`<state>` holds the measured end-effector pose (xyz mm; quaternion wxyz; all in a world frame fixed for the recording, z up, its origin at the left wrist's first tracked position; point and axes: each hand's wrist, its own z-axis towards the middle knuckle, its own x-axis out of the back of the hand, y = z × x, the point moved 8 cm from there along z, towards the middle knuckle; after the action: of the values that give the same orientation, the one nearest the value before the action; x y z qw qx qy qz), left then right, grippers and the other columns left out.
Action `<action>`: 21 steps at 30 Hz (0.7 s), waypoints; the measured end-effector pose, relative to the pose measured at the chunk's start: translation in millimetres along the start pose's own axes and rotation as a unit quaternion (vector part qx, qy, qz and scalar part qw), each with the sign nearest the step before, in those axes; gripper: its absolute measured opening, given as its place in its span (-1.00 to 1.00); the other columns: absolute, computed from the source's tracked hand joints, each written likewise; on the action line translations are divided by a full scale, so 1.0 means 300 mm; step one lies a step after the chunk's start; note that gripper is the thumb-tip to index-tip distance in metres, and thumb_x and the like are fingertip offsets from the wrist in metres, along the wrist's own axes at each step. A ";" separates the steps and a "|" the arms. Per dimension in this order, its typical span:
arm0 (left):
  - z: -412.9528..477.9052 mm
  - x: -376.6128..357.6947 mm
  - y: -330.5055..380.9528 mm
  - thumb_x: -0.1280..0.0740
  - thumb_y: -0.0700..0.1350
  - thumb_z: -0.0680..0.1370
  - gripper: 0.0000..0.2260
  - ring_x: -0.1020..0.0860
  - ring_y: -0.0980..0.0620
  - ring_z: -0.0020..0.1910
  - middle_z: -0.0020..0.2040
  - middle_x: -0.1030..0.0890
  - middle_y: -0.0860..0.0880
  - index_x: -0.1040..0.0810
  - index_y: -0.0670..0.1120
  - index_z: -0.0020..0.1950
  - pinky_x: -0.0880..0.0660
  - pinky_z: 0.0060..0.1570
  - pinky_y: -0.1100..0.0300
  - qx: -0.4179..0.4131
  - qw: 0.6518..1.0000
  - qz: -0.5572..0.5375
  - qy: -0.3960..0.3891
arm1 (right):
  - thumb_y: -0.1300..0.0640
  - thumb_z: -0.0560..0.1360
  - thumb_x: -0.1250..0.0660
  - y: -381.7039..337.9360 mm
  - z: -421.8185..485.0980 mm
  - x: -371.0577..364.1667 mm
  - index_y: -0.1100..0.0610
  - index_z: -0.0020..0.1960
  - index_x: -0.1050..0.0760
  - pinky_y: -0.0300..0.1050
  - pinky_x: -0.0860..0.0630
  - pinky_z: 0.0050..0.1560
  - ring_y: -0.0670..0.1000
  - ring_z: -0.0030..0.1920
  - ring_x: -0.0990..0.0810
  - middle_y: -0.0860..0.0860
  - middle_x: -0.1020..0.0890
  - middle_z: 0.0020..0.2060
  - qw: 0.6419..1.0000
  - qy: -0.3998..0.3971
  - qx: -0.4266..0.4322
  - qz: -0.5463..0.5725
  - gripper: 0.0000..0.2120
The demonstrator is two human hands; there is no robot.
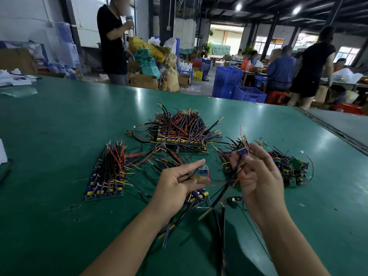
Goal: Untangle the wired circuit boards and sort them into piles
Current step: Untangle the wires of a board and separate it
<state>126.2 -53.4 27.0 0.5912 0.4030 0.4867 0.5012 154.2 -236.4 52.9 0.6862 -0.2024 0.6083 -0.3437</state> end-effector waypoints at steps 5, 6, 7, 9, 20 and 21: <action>0.011 0.005 0.016 -0.09 -0.56 0.53 -0.46 -0.67 -0.16 0.01 -0.01 -0.70 -0.14 -0.71 -0.04 0.01 -0.59 -0.02 0.21 -0.016 0.996 -0.089 0.014 | 0.40 0.57 -0.19 -0.016 0.000 0.018 0.11 0.08 -0.52 0.14 -0.64 -0.08 0.12 -0.10 -0.69 0.07 -0.59 -0.20 1.000 0.018 0.000 -0.009 -0.75; 0.011 0.007 0.022 -0.08 -0.56 0.53 -0.46 -0.67 -0.16 0.02 -0.01 -0.70 -0.11 -0.72 -0.05 0.00 -0.59 -0.02 0.21 -0.022 0.994 -0.105 0.018 | 0.38 0.58 -0.20 -0.021 0.000 0.024 0.10 0.07 -0.51 0.11 -0.65 -0.09 0.10 -0.12 -0.69 0.06 -0.61 -0.20 0.999 0.030 0.005 -0.009 -0.77; 0.012 0.011 0.027 -0.06 -0.55 0.53 -0.45 -0.67 -0.16 0.04 0.00 -0.71 -0.08 -0.72 -0.05 -0.01 -0.59 -0.02 0.20 -0.027 0.992 -0.124 0.022 | 0.35 0.59 -0.20 -0.032 0.004 0.032 0.10 0.07 -0.50 0.06 -0.65 -0.10 0.07 -0.13 -0.69 0.05 -0.63 -0.21 0.999 0.044 0.013 -0.006 -0.80; 0.013 0.020 0.029 -0.04 -0.55 0.53 -0.45 -0.65 -0.18 0.07 0.02 -0.70 -0.03 -0.72 -0.06 0.02 -0.60 -0.04 0.17 -0.025 0.986 -0.161 0.031 | 0.34 0.60 -0.20 -0.057 0.014 0.052 0.11 0.07 -0.46 -0.10 -0.65 -0.11 0.03 -0.15 -0.69 0.01 -0.67 -0.26 0.997 0.069 0.024 0.009 -0.83; 0.019 0.052 0.012 0.02 -0.50 0.55 -0.51 -0.66 -0.26 -0.02 0.07 -0.65 -0.02 -0.60 -0.16 0.19 -0.62 -0.04 0.07 0.021 0.979 -0.188 0.077 | 0.48 0.55 -0.17 0.014 0.019 0.042 0.28 0.10 -0.51 -0.19 -0.62 0.01 0.17 0.08 -0.68 0.21 -0.69 -0.03 0.998 0.017 -0.041 -0.036 -0.77; 0.018 0.051 0.008 0.00 -0.48 0.56 -0.51 -0.68 -0.22 -0.07 0.12 -0.62 -0.03 -0.62 -0.12 0.18 -0.62 -0.07 0.09 0.024 0.981 -0.173 0.083 | 0.45 0.56 -0.20 0.033 0.011 0.031 0.27 0.08 -0.53 -0.23 -0.61 -0.03 0.17 0.07 -0.68 0.18 -0.70 -0.06 0.998 0.003 -0.042 -0.051 -0.79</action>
<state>131.2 -37.8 27.9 0.6172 0.2837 0.6078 0.4113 159.7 -236.8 40.2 0.6566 -0.2605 0.6133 -0.3534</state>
